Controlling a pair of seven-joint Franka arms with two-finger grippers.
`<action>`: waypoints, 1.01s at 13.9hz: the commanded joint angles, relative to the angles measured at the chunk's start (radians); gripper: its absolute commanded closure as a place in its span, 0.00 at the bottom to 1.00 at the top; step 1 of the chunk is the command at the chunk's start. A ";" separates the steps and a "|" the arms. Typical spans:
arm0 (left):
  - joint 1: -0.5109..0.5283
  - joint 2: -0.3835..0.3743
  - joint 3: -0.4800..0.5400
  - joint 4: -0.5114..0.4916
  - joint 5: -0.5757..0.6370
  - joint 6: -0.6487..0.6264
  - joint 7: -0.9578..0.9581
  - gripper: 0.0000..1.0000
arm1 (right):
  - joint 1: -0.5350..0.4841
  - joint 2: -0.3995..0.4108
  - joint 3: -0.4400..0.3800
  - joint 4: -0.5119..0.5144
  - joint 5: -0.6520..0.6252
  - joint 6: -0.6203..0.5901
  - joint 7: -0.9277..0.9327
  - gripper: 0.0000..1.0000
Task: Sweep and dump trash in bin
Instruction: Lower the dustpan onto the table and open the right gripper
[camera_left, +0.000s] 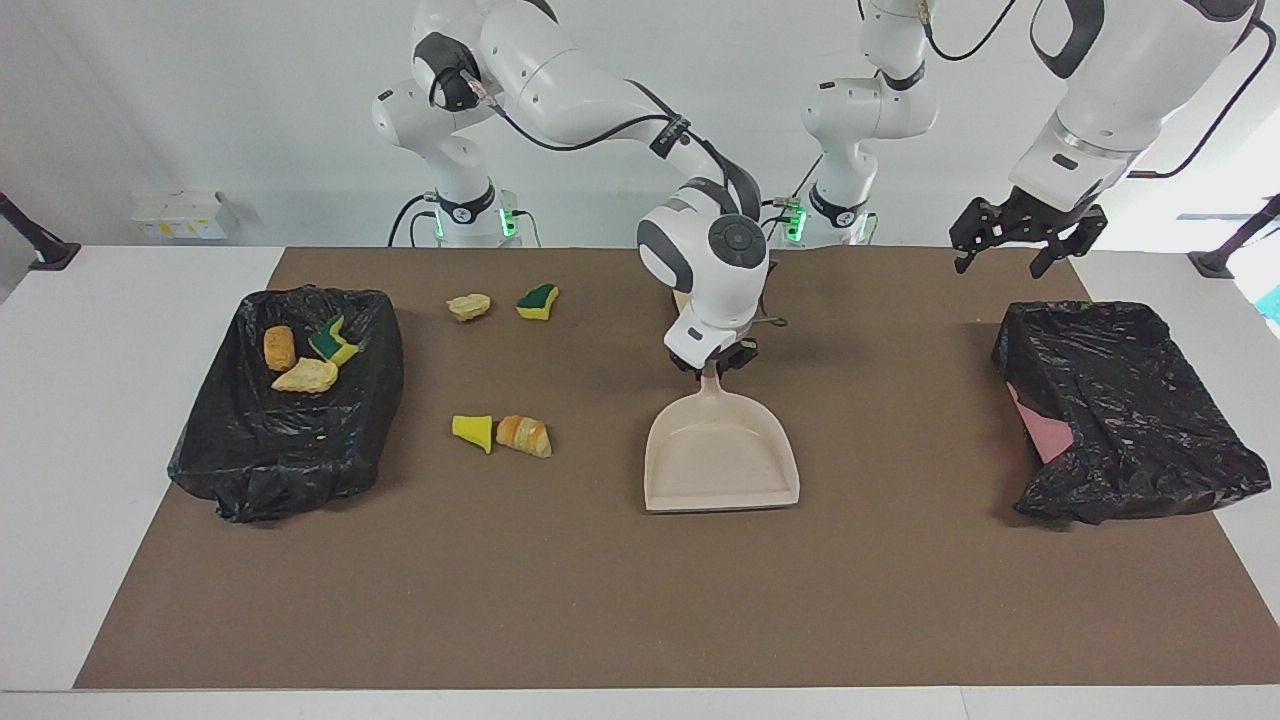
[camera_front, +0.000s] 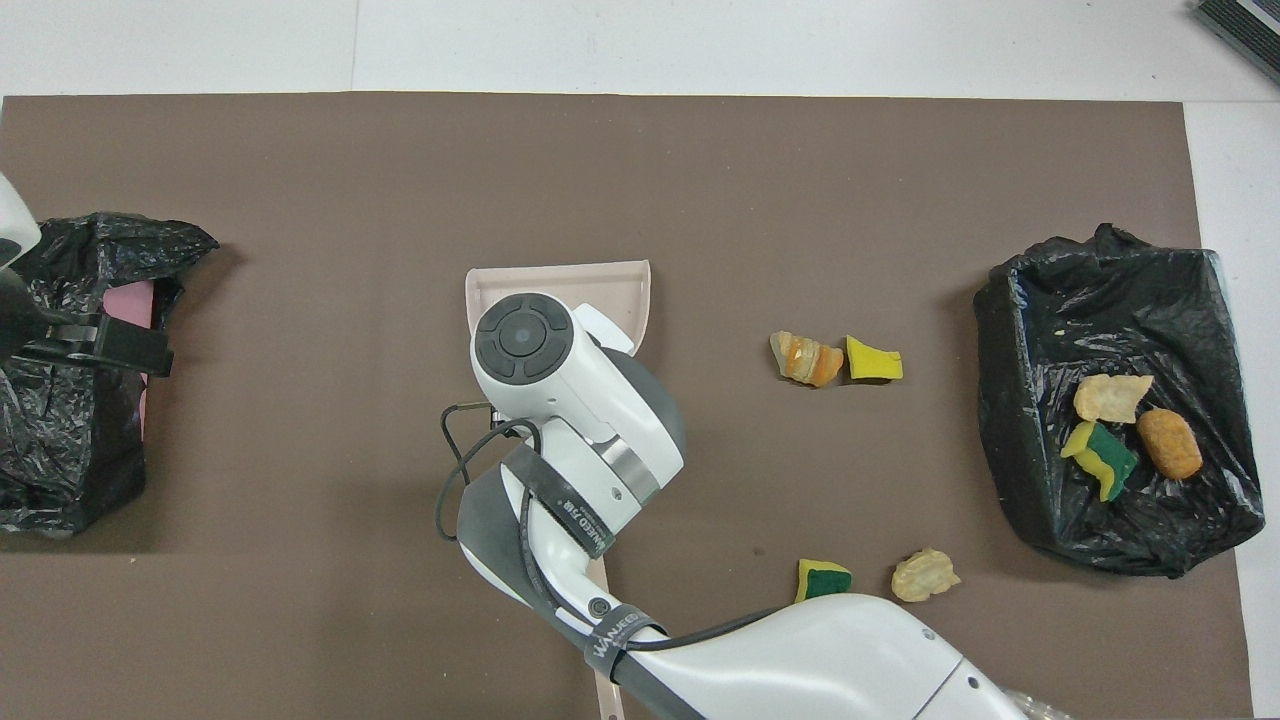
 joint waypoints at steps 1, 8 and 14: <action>0.013 -0.002 -0.009 0.011 0.013 -0.010 0.011 0.00 | -0.035 -0.043 0.005 -0.023 0.025 0.018 -0.001 0.43; 0.013 -0.002 -0.009 0.011 0.013 -0.010 0.011 0.00 | 0.014 -0.201 0.008 -0.130 0.026 -0.092 0.018 0.17; 0.013 -0.002 -0.009 0.011 0.013 -0.010 0.011 0.00 | 0.137 -0.469 0.010 -0.475 0.106 -0.069 0.039 0.01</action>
